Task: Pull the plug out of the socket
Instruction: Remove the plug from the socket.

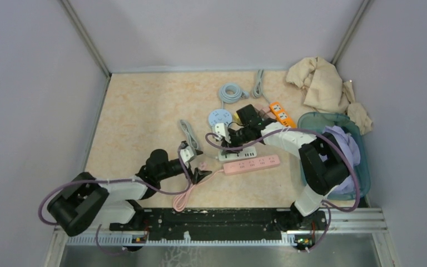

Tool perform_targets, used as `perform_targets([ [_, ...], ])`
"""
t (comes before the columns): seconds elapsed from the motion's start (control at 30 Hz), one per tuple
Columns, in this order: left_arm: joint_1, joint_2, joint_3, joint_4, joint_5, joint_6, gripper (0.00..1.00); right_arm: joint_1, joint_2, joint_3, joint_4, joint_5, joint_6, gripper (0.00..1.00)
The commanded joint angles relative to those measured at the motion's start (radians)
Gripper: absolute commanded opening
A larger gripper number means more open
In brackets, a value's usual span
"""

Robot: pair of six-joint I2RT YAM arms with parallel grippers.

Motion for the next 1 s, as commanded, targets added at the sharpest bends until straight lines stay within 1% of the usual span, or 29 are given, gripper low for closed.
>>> perform_targets([
  [0.0, -0.009, 0.174, 0.085, 0.174, 0.017, 0.194, 0.97, -0.016, -0.073, -0.011, -0.002, -0.088, -0.06, 0.0],
  [0.07, -0.009, 0.258, 0.111, 0.239, 0.032, 0.196, 0.96, -0.016, -0.075, -0.016, 0.003, -0.09, -0.061, 0.0],
  [0.13, -0.009, 0.336, 0.143, 0.295, 0.046, 0.184, 0.91, -0.016, -0.073, -0.017, 0.004, -0.094, -0.059, 0.0],
  [0.2, -0.009, 0.401, 0.177, 0.324, 0.06, 0.176, 0.85, -0.016, -0.073, -0.018, 0.005, -0.095, -0.059, 0.0],
  [0.33, -0.009, 0.501, 0.216, 0.357, 0.095, 0.17, 0.82, -0.018, -0.073, -0.019, 0.014, -0.093, -0.05, 0.0],
  [0.47, -0.009, 0.558, 0.218, 0.372, 0.105, 0.177, 0.81, -0.018, -0.073, -0.024, 0.03, -0.092, -0.037, 0.0],
  [0.6, -0.009, 0.603, 0.228, 0.381, 0.124, 0.167, 0.77, -0.018, -0.073, -0.025, 0.035, -0.097, -0.035, 0.0],
  [0.73, -0.009, 0.657, 0.236, 0.444, 0.127, 0.153, 0.77, -0.018, -0.073, -0.027, 0.034, -0.104, -0.035, 0.0],
  [0.87, -0.009, 0.701, 0.254, 0.47, 0.14, 0.14, 0.76, -0.018, -0.073, -0.03, 0.035, -0.111, -0.034, 0.0],
  [0.97, -0.009, 0.724, 0.264, 0.47, 0.142, 0.143, 0.69, -0.017, -0.07, -0.031, 0.037, -0.117, -0.035, 0.0],
])
